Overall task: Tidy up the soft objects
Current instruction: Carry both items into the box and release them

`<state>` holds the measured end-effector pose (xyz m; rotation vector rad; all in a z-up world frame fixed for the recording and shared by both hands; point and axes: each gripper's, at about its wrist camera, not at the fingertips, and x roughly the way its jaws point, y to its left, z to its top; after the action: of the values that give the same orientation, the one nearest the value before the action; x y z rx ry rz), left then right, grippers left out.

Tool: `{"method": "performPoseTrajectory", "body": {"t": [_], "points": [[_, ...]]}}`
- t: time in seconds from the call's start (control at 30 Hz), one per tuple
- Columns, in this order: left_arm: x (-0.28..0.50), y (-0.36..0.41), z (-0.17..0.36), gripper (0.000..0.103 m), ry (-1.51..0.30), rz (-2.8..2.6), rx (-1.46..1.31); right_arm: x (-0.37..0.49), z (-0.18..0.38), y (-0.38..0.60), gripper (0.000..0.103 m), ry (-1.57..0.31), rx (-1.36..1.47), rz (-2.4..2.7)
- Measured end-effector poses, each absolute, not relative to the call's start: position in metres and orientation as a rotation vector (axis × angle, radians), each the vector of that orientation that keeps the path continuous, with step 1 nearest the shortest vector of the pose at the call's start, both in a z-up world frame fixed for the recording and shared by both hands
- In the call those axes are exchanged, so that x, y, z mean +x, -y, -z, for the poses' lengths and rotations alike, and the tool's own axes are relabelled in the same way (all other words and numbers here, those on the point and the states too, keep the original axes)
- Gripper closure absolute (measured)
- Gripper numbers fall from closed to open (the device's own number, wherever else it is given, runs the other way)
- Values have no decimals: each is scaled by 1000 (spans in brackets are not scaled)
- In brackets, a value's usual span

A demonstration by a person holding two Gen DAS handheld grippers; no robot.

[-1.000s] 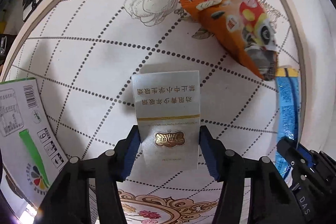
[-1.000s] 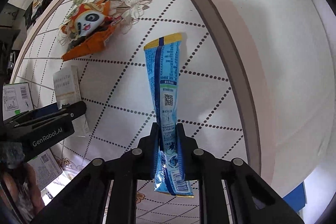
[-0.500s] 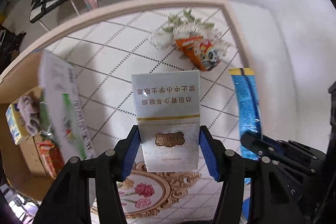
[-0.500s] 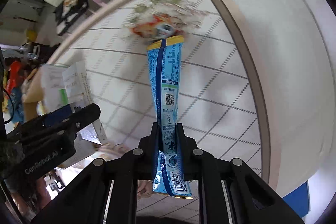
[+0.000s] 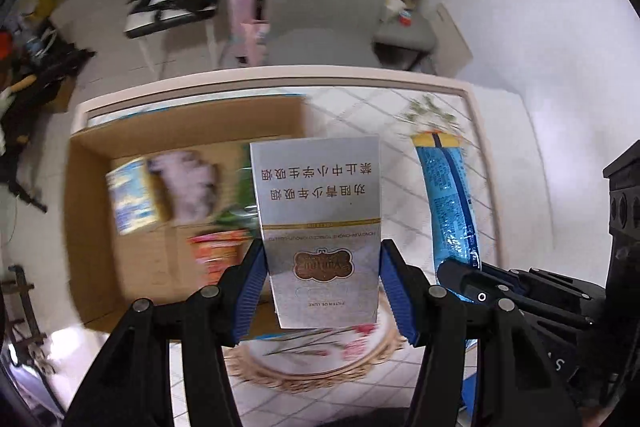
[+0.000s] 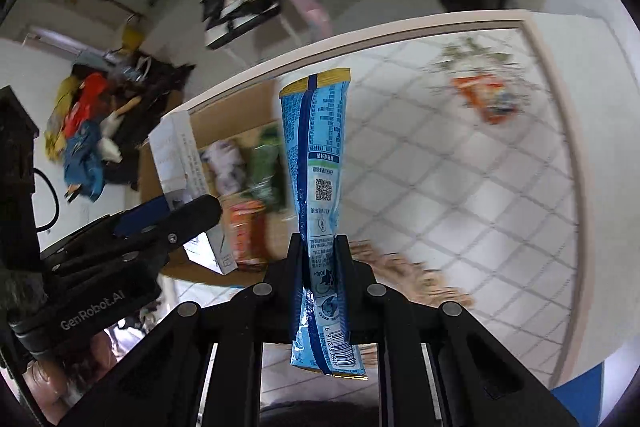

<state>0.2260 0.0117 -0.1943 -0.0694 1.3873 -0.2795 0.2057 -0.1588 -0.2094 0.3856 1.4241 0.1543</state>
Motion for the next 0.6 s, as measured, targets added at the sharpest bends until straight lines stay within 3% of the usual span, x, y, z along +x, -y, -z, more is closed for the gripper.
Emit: {"method": "performPoseTrajectory", "body": {"t": [0.27,0.6], "points": [[223,-117,223,50,-1439,145,-78,229,239,65,88,-1476,297,-136],[242,-160,319,49,-1611,96,-64,250,308,32,88,-1547,234,-9]]}}
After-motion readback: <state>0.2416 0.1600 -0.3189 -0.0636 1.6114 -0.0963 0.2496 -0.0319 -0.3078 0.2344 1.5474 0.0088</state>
